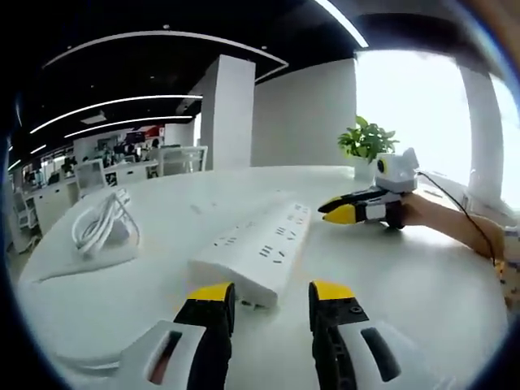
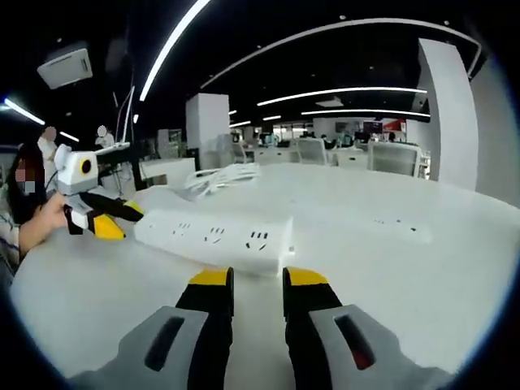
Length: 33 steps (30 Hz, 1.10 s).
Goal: Straighten the power strip on the desk, plug the charger into it
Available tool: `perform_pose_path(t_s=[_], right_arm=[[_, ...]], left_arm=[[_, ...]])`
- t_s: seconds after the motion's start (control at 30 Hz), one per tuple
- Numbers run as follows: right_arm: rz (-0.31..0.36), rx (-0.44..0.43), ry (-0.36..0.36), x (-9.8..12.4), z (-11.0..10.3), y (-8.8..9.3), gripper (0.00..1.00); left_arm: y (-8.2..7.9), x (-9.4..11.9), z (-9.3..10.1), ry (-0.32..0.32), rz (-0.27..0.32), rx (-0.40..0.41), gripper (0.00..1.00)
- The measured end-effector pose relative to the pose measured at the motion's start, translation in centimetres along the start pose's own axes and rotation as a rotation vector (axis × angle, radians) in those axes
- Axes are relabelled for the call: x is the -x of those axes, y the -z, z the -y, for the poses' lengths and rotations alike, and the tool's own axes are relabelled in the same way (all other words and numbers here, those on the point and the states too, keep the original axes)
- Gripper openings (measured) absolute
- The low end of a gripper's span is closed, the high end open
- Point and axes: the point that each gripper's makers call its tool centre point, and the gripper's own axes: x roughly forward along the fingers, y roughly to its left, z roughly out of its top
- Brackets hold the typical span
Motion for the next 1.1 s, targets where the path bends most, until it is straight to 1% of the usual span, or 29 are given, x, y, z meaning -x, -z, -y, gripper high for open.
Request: perform_pose_path(t_s=[0.43,0.83,1.03,1.1], right_arm=[[-0.001,0.019,-0.018,-0.8,-0.4,0.0,0.24],[-0.003,0.029,-0.02,-1.3,-0.4,0.1,0.24],[-0.001,0.016,-0.021,-1.3,-0.4,0.1,0.23],[0.0,0.011,-0.02,-1.3,-0.4,0.0,0.23]], left_arm=[[0.3,-0.2,0.2,0.004,-0.003,0.004,0.36],[0.4,-0.2,0.2,0.003,0.003,0.011,0.34],[0.4,-0.3,0.1,0.006,0.003,0.005,0.34],[0.3,-0.2,0.1,0.012,0.008,0.023,0.34]])
